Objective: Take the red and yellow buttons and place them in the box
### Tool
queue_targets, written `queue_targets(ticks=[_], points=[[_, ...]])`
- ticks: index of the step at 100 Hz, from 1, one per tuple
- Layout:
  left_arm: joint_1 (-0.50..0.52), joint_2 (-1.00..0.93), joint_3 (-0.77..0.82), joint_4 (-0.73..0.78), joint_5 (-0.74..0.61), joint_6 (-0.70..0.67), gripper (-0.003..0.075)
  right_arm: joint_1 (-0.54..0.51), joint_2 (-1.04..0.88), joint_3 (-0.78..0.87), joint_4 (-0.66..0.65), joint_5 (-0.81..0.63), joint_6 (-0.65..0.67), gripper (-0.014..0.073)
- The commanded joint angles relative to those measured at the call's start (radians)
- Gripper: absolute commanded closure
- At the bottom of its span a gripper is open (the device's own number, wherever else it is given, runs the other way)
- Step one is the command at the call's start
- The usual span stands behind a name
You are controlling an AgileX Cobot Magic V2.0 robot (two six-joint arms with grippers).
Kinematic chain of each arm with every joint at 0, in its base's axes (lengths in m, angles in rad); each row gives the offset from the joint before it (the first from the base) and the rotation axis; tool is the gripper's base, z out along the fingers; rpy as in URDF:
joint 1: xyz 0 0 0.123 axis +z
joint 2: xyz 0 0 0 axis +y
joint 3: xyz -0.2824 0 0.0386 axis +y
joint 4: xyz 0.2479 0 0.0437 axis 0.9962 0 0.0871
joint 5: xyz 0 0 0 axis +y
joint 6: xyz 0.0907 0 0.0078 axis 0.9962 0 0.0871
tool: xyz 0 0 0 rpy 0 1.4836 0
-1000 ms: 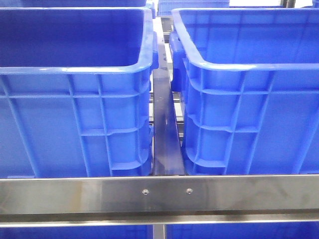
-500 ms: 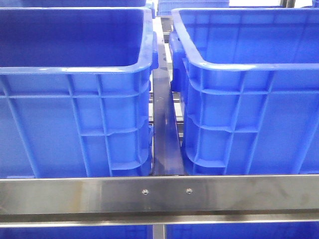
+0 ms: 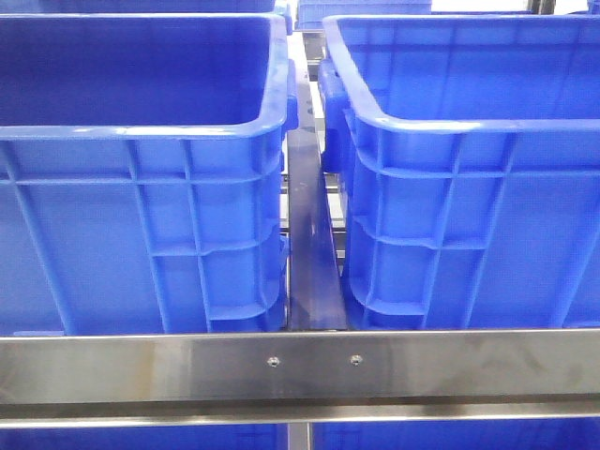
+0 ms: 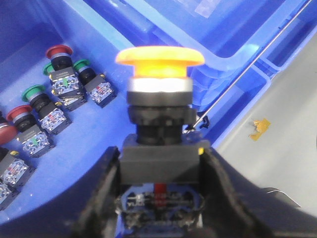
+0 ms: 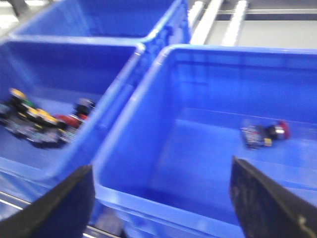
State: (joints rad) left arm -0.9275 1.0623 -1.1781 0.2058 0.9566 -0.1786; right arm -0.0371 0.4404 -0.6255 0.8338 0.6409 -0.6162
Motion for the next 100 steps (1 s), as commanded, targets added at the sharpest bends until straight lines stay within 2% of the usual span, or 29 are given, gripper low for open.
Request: queue_targets(ticks=[1, 17, 34, 57, 73, 100], points=[[-0.007, -0.018, -0.029, 0.01, -0.061, -0.002, 0.0739, 0.0, 0.007, -0.022, 0.136, -0.033, -0.01, -0.0021], [-0.007, -0.018, -0.029, 0.01, -0.061, -0.002, 0.0739, 0.0, 0.081, -0.025, 0.363, 0.091, -0.01, -0.0021], [-0.007, -0.018, -0.029, 0.01, -0.061, -0.002, 0.0739, 0.0, 0.23, -0.039, 0.534, 0.263, -0.014, -0.0021], [-0.007, -0.018, -0.029, 0.01, -0.061, -0.002, 0.0739, 0.005, 0.408, -0.061, 0.768, 0.426, -0.128, -0.0021], [-0.007, -0.018, -0.029, 0.01, -0.061, -0.002, 0.0739, 0.044, 0.506, -0.106, 0.807, 0.445, -0.148, -0.0021], [-0.007, -0.018, -0.029, 0.01, -0.061, -0.002, 0.0739, 0.204, 0.646, -0.206, 0.813, 0.393, -0.157, -0.0021]])
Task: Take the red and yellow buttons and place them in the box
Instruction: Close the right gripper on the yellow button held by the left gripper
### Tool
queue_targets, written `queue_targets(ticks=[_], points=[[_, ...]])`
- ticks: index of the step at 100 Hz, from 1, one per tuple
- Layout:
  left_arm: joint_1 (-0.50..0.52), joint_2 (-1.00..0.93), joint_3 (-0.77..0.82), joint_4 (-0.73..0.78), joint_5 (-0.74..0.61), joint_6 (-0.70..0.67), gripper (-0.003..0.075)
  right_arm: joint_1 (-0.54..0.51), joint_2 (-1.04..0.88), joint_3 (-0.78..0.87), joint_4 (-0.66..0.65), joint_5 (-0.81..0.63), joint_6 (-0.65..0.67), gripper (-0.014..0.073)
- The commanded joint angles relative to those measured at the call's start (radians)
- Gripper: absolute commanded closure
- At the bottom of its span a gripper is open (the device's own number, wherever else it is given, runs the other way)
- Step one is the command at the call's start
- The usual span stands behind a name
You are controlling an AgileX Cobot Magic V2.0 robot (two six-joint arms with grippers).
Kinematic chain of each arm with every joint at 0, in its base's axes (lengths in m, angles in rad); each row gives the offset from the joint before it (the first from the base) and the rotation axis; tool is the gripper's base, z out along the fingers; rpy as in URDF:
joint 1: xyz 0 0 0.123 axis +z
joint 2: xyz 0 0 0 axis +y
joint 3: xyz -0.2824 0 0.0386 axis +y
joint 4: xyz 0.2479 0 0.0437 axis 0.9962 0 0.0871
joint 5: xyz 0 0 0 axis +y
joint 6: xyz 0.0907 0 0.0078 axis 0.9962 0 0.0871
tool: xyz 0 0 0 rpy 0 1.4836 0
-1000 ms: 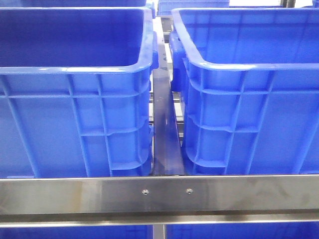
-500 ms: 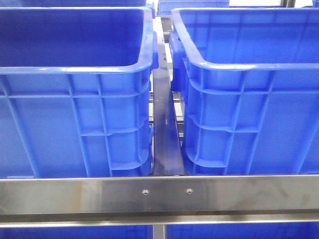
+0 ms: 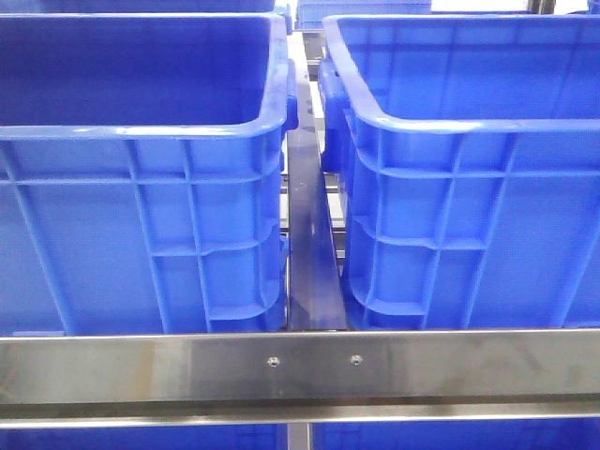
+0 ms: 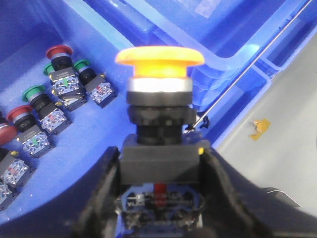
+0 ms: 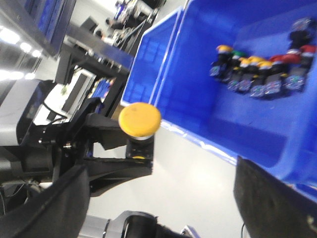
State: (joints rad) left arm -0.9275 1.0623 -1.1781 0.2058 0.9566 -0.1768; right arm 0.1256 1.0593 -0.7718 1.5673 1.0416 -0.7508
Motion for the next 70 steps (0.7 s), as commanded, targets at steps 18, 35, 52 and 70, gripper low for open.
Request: queue_targets(ticks=[18, 35, 52, 70], points=[[-0.007, -0.018, -0.029, 0.01, -0.061, -0.004, 0.0739, 0.142, 0.124, -0.137, 0.081, -0.033, -0.028, -0.0021], [-0.007, -0.018, -0.029, 0.01, -0.059, -0.004, 0.0739, 0.21, 0.202, -0.205, 0.095, -0.034, -0.03, -0.0021], [-0.007, -0.018, -0.029, 0.01, -0.059, -0.004, 0.0739, 0.256, 0.268, -0.26, 0.108, -0.034, -0.03, -0.0021], [-0.007, -0.018, -0.029, 0.01, -0.059, -0.004, 0.0739, 0.285, 0.32, -0.297, 0.121, -0.031, -0.03, -0.0021]])
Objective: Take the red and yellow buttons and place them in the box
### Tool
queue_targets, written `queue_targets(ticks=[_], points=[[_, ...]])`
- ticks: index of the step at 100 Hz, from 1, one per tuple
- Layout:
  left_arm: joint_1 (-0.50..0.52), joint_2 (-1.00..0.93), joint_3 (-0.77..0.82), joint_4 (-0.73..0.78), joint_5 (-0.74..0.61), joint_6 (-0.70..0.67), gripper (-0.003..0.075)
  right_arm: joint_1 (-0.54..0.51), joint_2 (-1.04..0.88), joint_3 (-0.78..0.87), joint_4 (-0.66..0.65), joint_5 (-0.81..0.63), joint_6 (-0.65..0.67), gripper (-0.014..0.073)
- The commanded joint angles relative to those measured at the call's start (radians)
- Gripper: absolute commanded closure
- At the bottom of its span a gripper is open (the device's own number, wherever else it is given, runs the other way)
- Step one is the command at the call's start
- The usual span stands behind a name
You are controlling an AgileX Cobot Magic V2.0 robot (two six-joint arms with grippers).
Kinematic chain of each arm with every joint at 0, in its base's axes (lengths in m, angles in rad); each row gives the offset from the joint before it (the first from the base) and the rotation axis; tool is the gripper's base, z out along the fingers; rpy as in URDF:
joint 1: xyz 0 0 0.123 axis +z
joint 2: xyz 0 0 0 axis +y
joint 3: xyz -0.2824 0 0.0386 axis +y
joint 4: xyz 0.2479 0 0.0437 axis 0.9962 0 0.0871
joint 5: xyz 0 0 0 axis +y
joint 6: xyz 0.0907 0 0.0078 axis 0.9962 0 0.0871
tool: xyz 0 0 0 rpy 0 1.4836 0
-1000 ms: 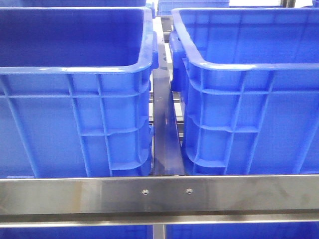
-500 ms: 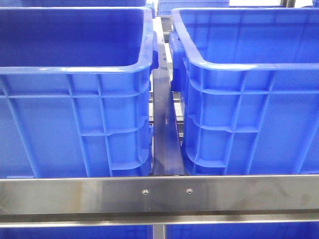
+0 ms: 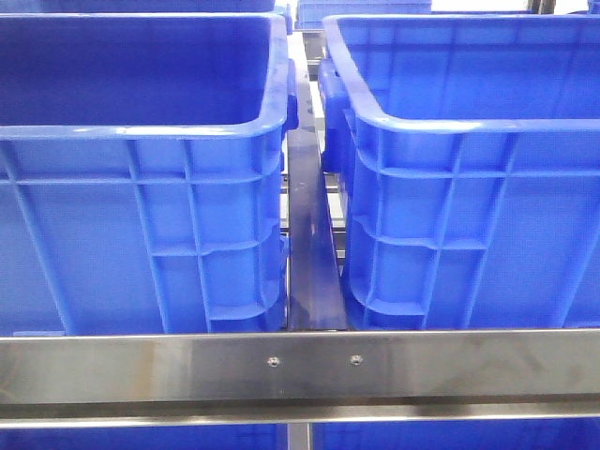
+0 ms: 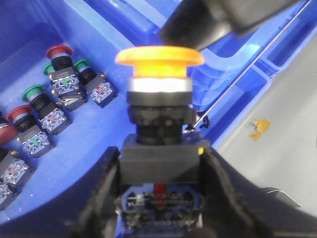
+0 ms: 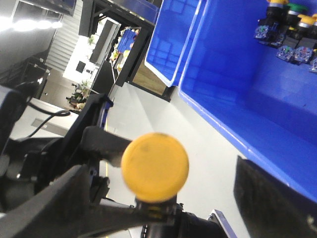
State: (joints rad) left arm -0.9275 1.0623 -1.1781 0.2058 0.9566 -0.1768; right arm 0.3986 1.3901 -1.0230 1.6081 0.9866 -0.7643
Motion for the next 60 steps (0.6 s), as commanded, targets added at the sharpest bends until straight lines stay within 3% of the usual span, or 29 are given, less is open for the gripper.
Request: queue_targets(ticks=[1, 46, 60], points=[[-0.007, -0.018, -0.029, 0.01, -0.059, -0.004, 0.0739, 0.013, -0.009, -0.048, 0.081, 0.024, -0.017, -0.0021], [-0.007, -0.018, -0.029, 0.01, -0.059, -0.004, 0.0739, 0.084, 0.049, -0.098, 0.091, 0.024, -0.026, -0.002], [-0.007, -0.018, -0.029, 0.01, -0.058, -0.004, 0.0739, 0.084, 0.056, -0.108, 0.103, 0.033, -0.026, 0.0039]])
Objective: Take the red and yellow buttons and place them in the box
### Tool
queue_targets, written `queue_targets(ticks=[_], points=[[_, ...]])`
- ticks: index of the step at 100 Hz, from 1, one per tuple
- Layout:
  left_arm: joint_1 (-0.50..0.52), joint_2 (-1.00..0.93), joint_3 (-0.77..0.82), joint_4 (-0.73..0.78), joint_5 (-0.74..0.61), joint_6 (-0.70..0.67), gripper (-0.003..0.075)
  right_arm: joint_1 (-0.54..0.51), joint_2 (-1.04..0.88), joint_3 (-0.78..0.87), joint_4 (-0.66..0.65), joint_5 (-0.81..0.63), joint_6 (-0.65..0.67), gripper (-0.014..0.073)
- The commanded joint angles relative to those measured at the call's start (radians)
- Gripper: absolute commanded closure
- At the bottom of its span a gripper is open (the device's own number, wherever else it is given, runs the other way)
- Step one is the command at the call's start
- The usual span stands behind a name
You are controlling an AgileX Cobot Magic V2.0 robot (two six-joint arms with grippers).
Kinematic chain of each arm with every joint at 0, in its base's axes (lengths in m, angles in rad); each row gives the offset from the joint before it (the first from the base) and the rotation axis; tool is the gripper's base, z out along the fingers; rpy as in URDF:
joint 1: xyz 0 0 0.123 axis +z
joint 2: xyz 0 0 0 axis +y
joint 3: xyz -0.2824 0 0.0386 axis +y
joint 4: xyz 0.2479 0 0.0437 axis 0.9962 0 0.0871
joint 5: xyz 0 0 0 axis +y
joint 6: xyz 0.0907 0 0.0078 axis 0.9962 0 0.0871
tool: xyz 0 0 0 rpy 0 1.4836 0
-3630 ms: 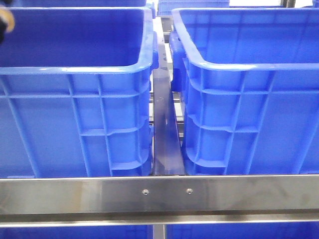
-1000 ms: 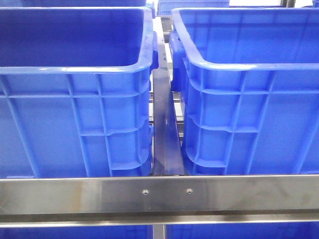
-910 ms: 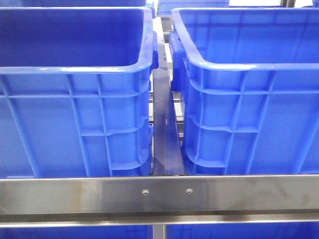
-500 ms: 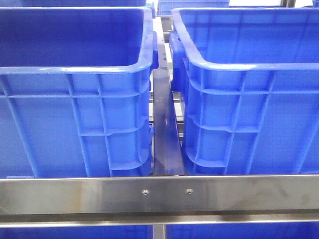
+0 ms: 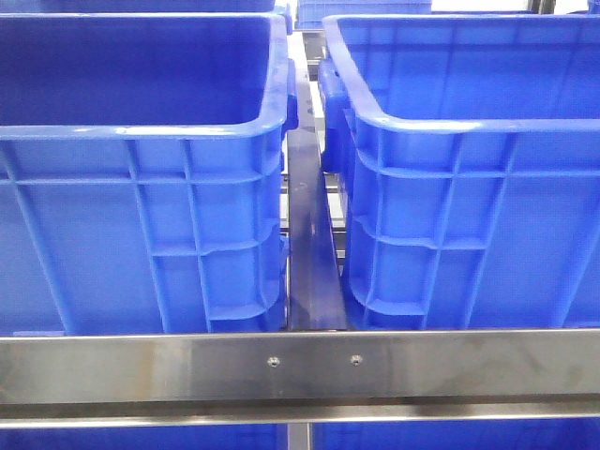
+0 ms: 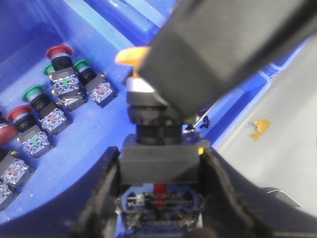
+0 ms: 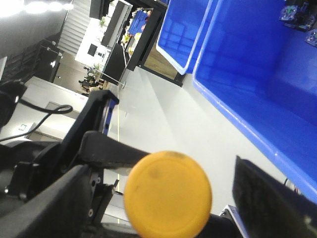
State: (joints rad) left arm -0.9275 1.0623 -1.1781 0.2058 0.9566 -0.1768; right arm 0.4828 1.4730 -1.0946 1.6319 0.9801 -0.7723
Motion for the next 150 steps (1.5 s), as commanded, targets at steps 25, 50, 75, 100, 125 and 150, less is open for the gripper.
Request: queue_targets(ticks=[25, 50, 75, 100, 125, 150], points=[[-0.007, -0.018, -0.029, 0.01, -0.058, -0.004, 0.0739, 0.0, -0.021, -0.037, 0.081, 0.066, -0.018, 0.0456], [-0.007, -0.018, -0.029, 0.01, -0.058, -0.004, 0.0713, 0.0, -0.021, -0.037, 0.082, 0.065, -0.018, 0.0588], [-0.007, -0.018, -0.029, 0.01, -0.055, -0.004, 0.0309, 0.0, -0.021, -0.037, 0.082, 0.051, -0.018, 0.0588], [-0.007, -0.021, -0.029, 0.01, -0.057, -0.004, 0.0172, -0.001, -0.021, -0.037, 0.082, 0.013, -0.019, 0.0588], [-0.005, -0.094, -0.029, 0.101, -0.059, -0.115, 0.0172, -0.002, -0.021, -0.037, 0.082, -0.043, -0.038, 0.0588], [-0.005, -0.21, -0.02, 0.265, 0.006, -0.262, 0.0172, -0.051, -0.021, -0.037, 0.082, -0.054, -0.043, 0.0588]])
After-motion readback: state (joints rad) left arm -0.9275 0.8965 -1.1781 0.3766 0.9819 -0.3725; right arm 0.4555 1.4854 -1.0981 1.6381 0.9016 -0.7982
